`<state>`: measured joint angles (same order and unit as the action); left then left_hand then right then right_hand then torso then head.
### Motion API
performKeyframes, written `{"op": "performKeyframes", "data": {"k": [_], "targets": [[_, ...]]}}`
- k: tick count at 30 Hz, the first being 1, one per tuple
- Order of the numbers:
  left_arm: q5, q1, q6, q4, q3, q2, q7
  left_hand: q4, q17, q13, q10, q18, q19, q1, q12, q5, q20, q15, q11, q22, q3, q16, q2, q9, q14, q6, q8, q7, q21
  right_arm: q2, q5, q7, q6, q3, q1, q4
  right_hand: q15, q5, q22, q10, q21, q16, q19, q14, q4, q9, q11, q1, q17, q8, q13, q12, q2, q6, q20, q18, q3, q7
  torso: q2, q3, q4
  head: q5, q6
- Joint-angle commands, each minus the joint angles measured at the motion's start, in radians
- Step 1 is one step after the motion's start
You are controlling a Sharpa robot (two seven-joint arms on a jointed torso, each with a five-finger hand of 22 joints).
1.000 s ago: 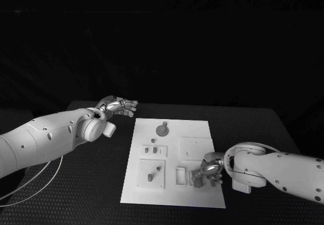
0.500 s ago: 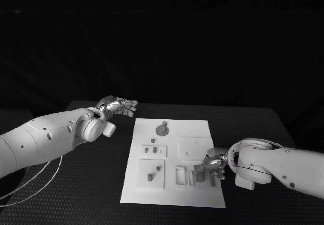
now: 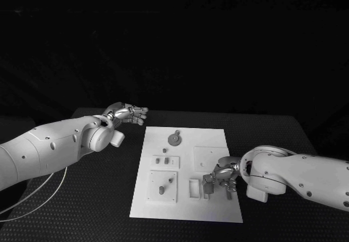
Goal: Assemble the parts on the task board
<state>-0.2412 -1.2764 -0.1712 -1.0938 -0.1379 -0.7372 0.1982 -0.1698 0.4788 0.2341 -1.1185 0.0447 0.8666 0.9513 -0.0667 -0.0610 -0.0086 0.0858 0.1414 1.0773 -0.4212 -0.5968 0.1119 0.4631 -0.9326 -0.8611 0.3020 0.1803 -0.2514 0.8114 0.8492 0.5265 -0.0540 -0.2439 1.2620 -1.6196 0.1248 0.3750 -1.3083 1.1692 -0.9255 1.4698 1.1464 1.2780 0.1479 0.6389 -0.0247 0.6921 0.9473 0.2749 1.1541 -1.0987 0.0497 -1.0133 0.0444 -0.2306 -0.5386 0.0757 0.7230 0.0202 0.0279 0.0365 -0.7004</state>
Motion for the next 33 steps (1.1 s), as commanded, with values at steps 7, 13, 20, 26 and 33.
{"op": "performKeyframes", "data": {"k": [7,13,20,26,33], "targets": [[0.006,-0.002,0.016,-0.003,0.0,0.003,0.013,0.001,0.002,-0.001,-0.003,0.005,0.004,-0.008,-0.004,0.005,-0.002,0.003,-0.002,-0.001,0.007,0.007,-0.003,-0.002,-0.007,0.006,0.003,-0.002,0.004,-0.055,-0.02,0.016,-0.005,0.0,-0.003,0.027,0.006,0.002,-0.017,0.003,-0.004,0.001,-0.003,0.0,-0.01,-0.003,-0.002,-0.02,-0.001,-0.003,-0.002,-0.005,0.007,-0.018,0.0,-0.031,-0.004,0.009,0.001,-0.0009,0.0013,0.0,-0.003],[0.006,-0.002,0.017,-0.002,0.0,0.003,0.013,0.001,0.003,-0.001,-0.003,0.005,0.004,-0.009,-0.004,0.005,-0.002,0.003,-0.002,-0.001,0.007,0.008,-0.003,-0.002,-0.007,0.006,0.003,-0.002,0.004,-0.073,-0.02,0.016,-0.013,-0.001,-0.009,0.034,0.006,0.002,-0.017,0.003,-0.004,0.0,-0.004,-0.001,-0.014,-0.004,-0.002,-0.027,-0.002,-0.003,-0.002,-0.005,0.01,-0.018,0.0,-0.031,-0.006,0.009,0.001,-0.0011,0.001,0.002,-0.006],[0.006,-0.002,0.018,-0.002,0.0,0.003,0.012,0.001,0.003,-0.001,-0.003,0.005,0.004,-0.009,-0.004,0.005,-0.002,0.003,-0.002,-0.001,0.007,0.008,-0.003,-0.002,-0.007,0.006,0.003,-0.002,0.005,-0.077,-0.017,0.02,-0.016,-0.002,-0.014,0.039,0.006,0.002,-0.017,0.001,-0.003,-0.001,-0.005,-0.004,-0.017,-0.004,-0.001,-0.033,-0.006,-0.005,-0.002,-0.005,0.014,-0.017,0.0,-0.031,-0.007,0.01,0.001,-0.0006,0.0002,0.003,-0.007],[0.006,-0.002,0.019,-0.001,0.0,0.003,0.012,0.002,0.004,-0.002,-0.003,0.005,0.004,-0.009,-0.004,0.005,-0.002,0.004,-0.002,-0.001,0.007,0.009,-0.004,-0.002,-0.007,0.006,0.003,-0.002,0.005,-0.083,-0.012,0.019,-0.011,-0.003,-0.017,0.043,0.006,0.002,-0.017,0.0,-0.003,-0.002,-0.005,-0.006,-0.02,-0.005,-0.001,-0.037,-0.008,-0.006,-0.002,-0.005,0.017,-0.017,0.0,-0.031,-0.008,0.01,0.001,-0.0009,-0.0002,0.003,-0.008],[0.006,-0.002,0.02,-0.001,0.0,0.004,0.012,0.002,0.005,-0.002,-0.003,0.005,0.004,-0.009,-0.004,0.005,-0.001,0.004,-0.002,-0.001,0.008,0.009,-0.004,-0.002,-0.007,0.006,0.003,-0.002,0.005,-0.092,-0.009,0.02,-0.009,-0.003,-0.022,0.052,0.006,0.002,-0.017,-0.001,-0.003,-0.003,-0.006,-0.007,-0.023,-0.005,-0.001,-0.042,-0.009,-0.006,-0.003,-0.004,0.022,-0.017,0.0,-0.031,-0.01,0.01,0.001,-0.0012,0.0002,0.003,-0.007]]}}
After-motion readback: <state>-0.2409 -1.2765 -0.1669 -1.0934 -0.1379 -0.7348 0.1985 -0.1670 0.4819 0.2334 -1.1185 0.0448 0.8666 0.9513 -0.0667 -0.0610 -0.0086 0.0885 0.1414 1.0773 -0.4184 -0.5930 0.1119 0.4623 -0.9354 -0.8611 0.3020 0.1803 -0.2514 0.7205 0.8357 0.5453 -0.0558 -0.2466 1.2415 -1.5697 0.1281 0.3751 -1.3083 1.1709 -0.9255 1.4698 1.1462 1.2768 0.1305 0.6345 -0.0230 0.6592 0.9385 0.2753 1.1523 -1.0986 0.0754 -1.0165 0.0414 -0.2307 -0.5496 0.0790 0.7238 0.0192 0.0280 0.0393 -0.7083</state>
